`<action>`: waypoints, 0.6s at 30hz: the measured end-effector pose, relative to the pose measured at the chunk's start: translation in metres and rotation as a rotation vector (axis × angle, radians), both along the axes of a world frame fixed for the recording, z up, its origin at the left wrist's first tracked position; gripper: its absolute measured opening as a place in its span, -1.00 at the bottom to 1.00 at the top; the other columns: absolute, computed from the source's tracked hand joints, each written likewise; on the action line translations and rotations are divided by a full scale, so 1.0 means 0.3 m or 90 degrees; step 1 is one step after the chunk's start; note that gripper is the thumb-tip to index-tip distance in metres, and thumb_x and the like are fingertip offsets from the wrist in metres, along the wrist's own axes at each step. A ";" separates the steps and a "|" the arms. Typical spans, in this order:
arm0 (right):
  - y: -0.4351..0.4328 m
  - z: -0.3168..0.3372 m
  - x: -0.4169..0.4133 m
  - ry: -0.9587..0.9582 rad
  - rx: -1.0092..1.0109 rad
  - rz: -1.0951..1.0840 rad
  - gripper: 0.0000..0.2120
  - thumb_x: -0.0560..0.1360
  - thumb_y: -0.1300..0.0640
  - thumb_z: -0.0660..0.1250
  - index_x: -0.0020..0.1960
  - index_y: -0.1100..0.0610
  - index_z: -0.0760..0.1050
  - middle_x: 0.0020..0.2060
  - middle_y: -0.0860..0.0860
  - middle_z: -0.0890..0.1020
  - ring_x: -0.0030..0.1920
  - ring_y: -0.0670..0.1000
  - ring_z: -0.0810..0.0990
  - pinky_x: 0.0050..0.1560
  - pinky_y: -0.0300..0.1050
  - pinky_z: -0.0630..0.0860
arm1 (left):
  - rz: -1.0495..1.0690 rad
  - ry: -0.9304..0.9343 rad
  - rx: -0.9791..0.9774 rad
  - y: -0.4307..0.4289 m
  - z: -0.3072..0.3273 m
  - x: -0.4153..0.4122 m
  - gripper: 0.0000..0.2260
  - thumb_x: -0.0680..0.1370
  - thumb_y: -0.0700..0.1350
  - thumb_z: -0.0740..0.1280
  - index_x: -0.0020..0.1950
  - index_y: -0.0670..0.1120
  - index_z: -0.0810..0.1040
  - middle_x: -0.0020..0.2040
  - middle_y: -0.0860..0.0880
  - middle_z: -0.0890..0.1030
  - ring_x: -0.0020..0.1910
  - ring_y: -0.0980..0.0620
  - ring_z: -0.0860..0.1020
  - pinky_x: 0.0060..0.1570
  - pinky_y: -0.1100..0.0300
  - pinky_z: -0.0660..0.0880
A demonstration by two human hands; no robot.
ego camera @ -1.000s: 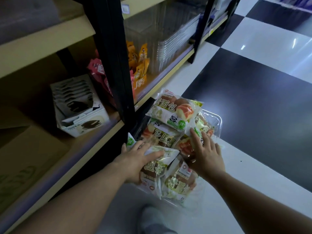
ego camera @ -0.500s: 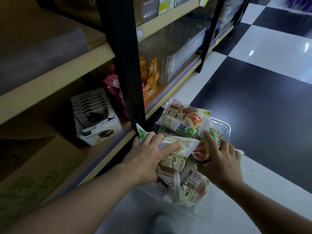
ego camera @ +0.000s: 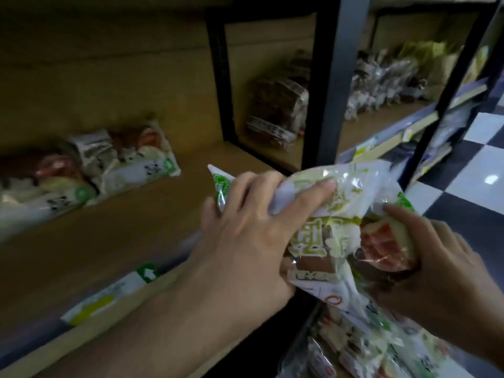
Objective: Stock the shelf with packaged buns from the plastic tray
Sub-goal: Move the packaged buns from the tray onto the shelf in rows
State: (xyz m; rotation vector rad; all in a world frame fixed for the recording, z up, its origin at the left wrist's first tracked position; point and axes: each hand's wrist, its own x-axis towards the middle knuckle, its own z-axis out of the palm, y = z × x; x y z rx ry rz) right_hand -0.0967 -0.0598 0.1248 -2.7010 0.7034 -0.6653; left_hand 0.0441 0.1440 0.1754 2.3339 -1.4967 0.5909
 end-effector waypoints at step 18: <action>0.629 0.324 0.717 -0.037 -0.405 0.435 -0.16 0.15 -0.41 0.30 0.39 -0.23 0.25 0.08 0.11 0.52 -0.01 0.28 0.49 -0.04 0.31 0.39 | 0.606 0.117 -0.027 0.876 0.040 0.316 -0.04 0.30 0.03 0.49 0.30 0.49 -0.22 0.33 0.16 -0.03 0.34 0.04 -0.07 0.25 -0.28 0.17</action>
